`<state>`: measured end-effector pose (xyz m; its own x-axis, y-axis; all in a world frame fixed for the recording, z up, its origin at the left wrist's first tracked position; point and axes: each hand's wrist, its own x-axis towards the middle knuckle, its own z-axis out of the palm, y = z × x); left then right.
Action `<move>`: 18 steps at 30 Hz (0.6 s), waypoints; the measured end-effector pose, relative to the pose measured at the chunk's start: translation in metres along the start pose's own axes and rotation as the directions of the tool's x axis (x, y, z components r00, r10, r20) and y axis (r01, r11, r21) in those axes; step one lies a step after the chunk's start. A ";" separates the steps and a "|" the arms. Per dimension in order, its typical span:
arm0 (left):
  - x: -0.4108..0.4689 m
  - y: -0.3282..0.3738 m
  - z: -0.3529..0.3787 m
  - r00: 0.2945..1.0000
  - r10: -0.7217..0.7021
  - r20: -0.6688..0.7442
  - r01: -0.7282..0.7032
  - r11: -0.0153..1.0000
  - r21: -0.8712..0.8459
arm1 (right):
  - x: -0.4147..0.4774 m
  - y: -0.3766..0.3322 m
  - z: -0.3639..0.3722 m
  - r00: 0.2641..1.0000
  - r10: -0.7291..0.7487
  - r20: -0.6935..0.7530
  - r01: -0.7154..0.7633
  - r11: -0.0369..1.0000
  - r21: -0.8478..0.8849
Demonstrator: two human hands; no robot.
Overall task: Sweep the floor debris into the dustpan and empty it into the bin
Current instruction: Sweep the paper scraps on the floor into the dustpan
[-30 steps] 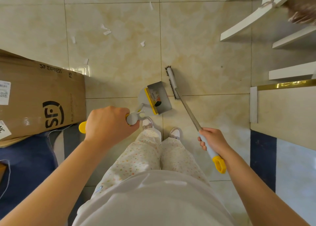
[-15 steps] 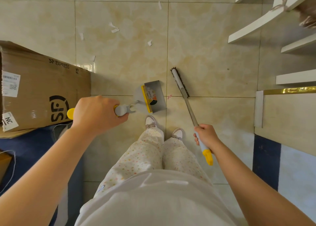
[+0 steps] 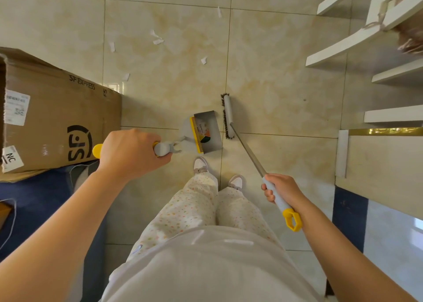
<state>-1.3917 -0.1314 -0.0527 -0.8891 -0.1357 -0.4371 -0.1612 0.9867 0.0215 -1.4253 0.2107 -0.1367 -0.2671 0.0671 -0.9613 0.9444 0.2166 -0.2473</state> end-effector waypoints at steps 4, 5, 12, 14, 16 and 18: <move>-0.001 -0.011 0.002 1.000 -0.001 -0.021 0.001 0.999 -0.037 | -0.002 -0.013 0.003 0.997 -0.050 -0.054 0.048 0.998 -0.045; -0.002 -0.013 0.003 1.000 -0.009 -0.024 0.008 0.999 -0.044 | -0.003 -0.017 0.005 0.996 -0.060 -0.060 0.057 0.997 -0.053; 0.004 -0.026 -0.005 0.983 -0.176 -0.052 0.166 0.973 -0.160 | -0.004 -0.064 0.028 0.988 -0.125 -0.095 0.106 0.977 -0.184; 0.008 -0.029 -0.009 0.974 -0.217 -0.068 0.201 0.961 -0.192 | 0.000 -0.082 0.036 0.985 -0.150 -0.090 0.126 0.966 -0.227; 0.016 -0.033 -0.012 0.960 -0.271 -0.070 0.251 0.945 -0.209 | 0.005 -0.100 0.044 0.981 -0.179 -0.079 0.150 0.946 -0.286; 0.024 -0.035 -0.017 0.945 -0.322 -0.063 0.300 0.927 -0.226 | 0.012 -0.118 0.052 0.975 -0.211 -0.068 0.175 0.921 -0.349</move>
<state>-1.4149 -0.1712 -0.0485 -0.8152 -0.4513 -0.3630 -0.5133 0.8533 0.0921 -1.5300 0.1354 -0.1249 -0.4725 0.0855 -0.8772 0.7559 0.5511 -0.3534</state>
